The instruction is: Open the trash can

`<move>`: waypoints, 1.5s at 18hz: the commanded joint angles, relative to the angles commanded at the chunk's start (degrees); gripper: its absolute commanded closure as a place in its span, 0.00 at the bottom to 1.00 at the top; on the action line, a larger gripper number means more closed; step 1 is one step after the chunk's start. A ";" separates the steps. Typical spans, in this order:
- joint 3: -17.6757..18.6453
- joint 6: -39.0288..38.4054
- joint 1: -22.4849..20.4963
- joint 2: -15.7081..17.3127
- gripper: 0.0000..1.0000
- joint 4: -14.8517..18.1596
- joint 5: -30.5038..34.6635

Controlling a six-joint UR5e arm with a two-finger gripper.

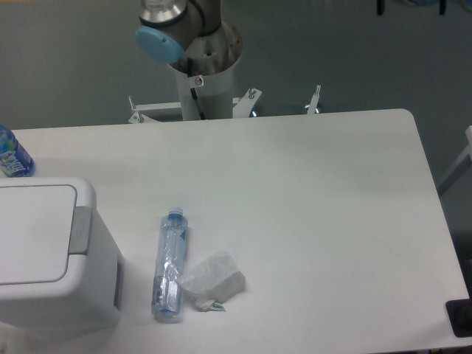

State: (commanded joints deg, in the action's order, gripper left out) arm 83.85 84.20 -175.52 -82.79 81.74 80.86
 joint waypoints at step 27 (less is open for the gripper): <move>2.46 -50.18 23.97 -2.63 0.00 -11.60 -0.35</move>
State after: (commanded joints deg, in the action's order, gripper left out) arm 86.31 34.02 -151.54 -85.42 70.14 80.51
